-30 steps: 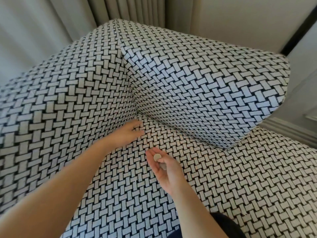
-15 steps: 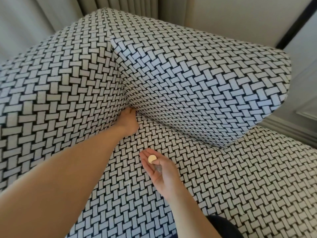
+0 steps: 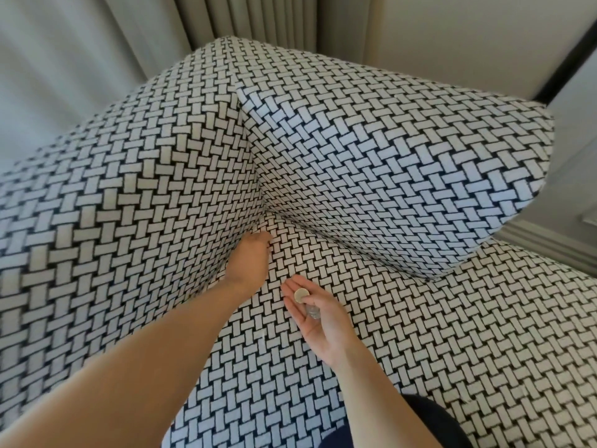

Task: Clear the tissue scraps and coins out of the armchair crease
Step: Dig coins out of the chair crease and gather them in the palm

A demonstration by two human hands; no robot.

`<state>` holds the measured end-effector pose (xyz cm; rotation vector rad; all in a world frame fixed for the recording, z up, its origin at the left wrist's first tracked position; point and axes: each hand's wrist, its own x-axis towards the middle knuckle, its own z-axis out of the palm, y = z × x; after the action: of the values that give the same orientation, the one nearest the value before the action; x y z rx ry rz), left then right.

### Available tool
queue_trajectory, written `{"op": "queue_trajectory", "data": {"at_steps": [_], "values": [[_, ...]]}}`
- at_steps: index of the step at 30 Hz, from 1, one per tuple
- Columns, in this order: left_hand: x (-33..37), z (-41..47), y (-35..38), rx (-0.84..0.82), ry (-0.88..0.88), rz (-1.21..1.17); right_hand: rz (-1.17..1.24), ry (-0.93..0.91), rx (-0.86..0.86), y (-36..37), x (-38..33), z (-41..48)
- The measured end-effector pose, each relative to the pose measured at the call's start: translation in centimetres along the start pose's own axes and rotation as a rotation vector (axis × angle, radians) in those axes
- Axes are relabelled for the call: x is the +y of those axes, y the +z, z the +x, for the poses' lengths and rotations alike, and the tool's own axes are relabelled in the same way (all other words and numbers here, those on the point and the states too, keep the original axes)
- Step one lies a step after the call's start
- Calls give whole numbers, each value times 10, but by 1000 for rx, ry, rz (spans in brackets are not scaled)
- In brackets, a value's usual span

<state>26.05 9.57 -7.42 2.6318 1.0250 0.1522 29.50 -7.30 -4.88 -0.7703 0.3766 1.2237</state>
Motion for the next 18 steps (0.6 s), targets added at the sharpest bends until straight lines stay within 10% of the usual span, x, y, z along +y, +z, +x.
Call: {"op": "queue_trajectory", "data": {"at_steps": [18], "values": [[2, -140, -23, 25, -182, -200, 147, 26, 65, 5, 24, -73]]}}
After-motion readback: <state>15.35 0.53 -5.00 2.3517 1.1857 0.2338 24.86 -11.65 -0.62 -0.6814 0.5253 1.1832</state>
